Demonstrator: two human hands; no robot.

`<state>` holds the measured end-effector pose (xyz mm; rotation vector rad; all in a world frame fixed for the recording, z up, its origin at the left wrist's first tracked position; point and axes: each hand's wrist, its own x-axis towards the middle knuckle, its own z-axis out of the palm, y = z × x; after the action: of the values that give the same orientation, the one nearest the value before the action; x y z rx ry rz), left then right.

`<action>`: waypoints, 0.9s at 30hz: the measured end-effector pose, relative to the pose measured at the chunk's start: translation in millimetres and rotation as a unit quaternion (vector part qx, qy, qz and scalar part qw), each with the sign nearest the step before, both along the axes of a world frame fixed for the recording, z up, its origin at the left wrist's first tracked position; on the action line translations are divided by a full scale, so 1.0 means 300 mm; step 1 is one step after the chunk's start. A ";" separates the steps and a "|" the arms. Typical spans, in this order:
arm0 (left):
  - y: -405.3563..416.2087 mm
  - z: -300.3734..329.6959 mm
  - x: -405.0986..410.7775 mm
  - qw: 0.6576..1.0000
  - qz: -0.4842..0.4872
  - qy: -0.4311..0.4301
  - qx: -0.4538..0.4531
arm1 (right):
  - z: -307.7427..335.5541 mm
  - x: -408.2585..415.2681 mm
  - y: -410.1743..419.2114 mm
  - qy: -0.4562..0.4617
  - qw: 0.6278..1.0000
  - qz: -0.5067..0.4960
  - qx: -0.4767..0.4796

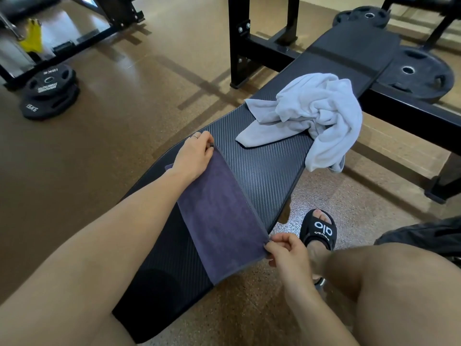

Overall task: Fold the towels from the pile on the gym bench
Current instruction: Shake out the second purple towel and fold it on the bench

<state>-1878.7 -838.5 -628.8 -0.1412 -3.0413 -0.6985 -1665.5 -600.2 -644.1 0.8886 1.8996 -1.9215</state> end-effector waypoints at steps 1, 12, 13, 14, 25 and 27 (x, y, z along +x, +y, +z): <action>0.002 0.012 0.009 1.000 0.004 -0.001 -0.007 | 0.004 -0.001 0.002 -0.002 1.000 0.008 -0.003; -0.109 -0.041 0.325 0.966 -0.080 -0.101 -0.223 | 0.029 -0.003 0.003 -0.009 0.999 0.042 0.014; -0.107 -0.041 0.309 0.964 -0.086 -0.102 -0.232 | 0.033 -0.006 0.004 -0.004 0.999 0.042 0.016; -0.103 -0.036 0.302 0.960 -0.091 -0.101 -0.246 | 0.035 -0.007 0.006 -0.002 0.999 0.044 0.022; 0.039 0.070 0.738 0.908 -0.282 -0.065 -0.302 | 0.083 -0.020 0.072 0.169 0.886 0.298 0.314; 0.047 0.044 0.787 0.905 -0.276 -0.055 -0.318 | 0.097 -0.020 0.090 0.318 0.749 0.412 0.409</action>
<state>-1642.7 -824.3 -615.5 -1.0246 -3.2084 0.3502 -1671.6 -573.3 -615.0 -0.5866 2.8717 -0.8161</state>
